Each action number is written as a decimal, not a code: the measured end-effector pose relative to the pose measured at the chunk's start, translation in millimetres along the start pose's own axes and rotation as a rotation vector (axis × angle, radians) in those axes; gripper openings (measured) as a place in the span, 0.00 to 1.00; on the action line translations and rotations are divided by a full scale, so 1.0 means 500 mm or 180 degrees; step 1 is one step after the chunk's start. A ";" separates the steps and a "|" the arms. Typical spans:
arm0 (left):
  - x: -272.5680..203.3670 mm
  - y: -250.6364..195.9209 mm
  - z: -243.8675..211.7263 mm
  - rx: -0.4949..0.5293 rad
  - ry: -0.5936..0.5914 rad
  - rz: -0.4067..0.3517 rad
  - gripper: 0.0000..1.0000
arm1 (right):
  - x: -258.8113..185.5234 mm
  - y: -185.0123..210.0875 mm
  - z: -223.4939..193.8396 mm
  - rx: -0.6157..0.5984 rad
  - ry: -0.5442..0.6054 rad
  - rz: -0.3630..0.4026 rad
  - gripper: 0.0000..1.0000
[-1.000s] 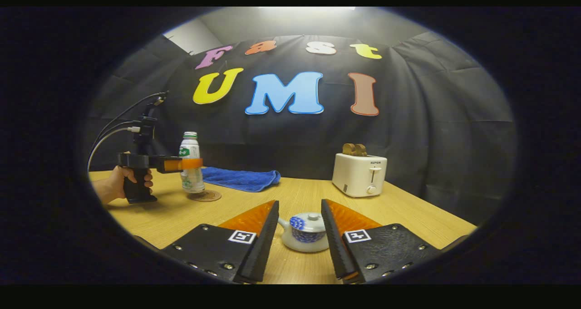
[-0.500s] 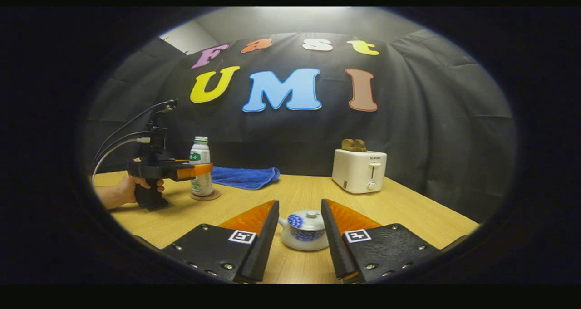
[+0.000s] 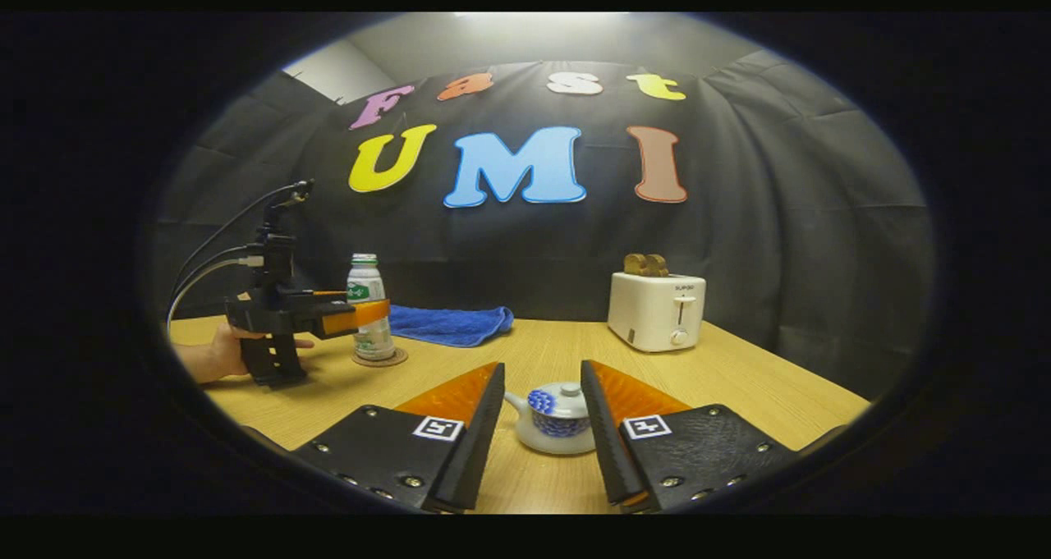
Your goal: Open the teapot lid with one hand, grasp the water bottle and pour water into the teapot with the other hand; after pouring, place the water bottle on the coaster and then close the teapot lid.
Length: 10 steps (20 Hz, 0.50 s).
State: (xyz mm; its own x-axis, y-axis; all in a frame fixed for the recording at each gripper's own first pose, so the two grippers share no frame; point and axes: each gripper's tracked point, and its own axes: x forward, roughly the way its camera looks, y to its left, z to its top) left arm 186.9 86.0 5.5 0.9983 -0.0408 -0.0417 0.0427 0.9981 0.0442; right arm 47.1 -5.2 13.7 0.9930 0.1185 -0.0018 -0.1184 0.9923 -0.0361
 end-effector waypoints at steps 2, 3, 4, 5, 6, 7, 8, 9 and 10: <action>-0.016 0.013 -0.002 0.0041 0.0012 0.0074 1.00 | 0.000 0.001 -0.001 0.0006 0.0001 0.0012 0.57; -0.028 0.018 -0.005 0.0044 0.0038 0.0097 1.00 | 0.000 0.003 -0.001 0.0008 0.0002 0.0022 0.57; -0.043 0.022 -0.006 0.0028 0.0058 0.0120 1.00 | -0.002 0.006 0.001 0.0010 -0.0007 0.0038 0.56; -0.064 0.021 -0.008 -0.0001 0.0083 0.0122 1.00 | -0.003 0.010 0.004 0.0013 -0.0022 0.0063 0.56; -0.092 0.020 -0.007 -0.0038 0.0087 0.0123 1.00 | -0.004 0.016 0.006 0.0014 -0.0038 0.0095 0.56; -0.124 0.017 -0.009 -0.0077 0.0094 0.0128 1.00 | -0.005 0.025 0.007 0.0009 -0.0044 0.0131 0.56; -0.161 0.004 -0.010 -0.0128 0.0097 0.0110 1.00 | -0.007 0.039 0.004 0.0003 0.0002 0.0165 0.57; -0.199 -0.016 -0.013 -0.0181 0.0102 0.0095 0.96 | -0.015 0.059 -0.006 -0.0010 0.0066 0.0220 0.56; -0.236 -0.040 -0.016 -0.0248 0.0104 0.0080 0.96 | -0.027 0.089 -0.016 -0.0021 0.0116 0.0296 0.57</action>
State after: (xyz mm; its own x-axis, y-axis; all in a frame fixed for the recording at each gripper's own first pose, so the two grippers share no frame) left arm 68.1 71.3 1.5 0.9971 -0.0153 -0.0740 0.0130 0.9994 -0.0319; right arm 28.4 36.9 4.3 0.9771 0.2085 -0.0419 -0.2102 0.9768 -0.0406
